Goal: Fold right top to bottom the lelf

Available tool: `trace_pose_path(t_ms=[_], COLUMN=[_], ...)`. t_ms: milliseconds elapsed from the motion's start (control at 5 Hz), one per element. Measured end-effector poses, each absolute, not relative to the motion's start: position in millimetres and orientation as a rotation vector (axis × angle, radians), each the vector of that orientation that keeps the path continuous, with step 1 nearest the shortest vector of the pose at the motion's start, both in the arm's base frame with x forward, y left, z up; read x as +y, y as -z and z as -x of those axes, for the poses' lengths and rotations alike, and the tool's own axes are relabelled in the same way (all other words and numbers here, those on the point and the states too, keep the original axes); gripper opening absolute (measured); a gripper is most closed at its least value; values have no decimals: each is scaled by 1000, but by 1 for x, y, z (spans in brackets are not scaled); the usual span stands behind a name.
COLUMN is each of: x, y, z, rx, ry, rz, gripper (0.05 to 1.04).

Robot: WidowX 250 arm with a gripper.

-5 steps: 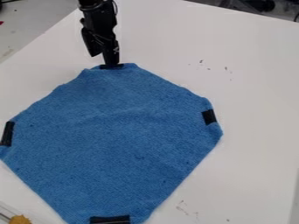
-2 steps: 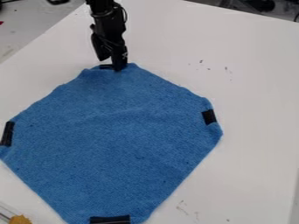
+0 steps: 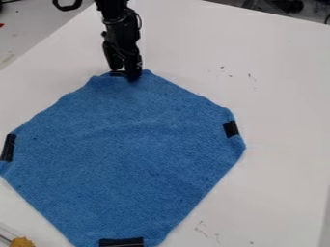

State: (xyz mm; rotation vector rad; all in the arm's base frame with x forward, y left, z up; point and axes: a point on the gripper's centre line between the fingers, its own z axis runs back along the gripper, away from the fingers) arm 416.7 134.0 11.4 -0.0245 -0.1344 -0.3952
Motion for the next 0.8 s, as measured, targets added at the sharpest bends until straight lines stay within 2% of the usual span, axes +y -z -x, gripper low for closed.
trace_pose_path(t_ms=[400,600,800], x=[132,132,135], y=[-11,-9,-13], z=[-421,-421,-421], rx=[-157,-149,-149], ry=[400,412,490], rz=[43,49,52], gripper=[375,182,81])
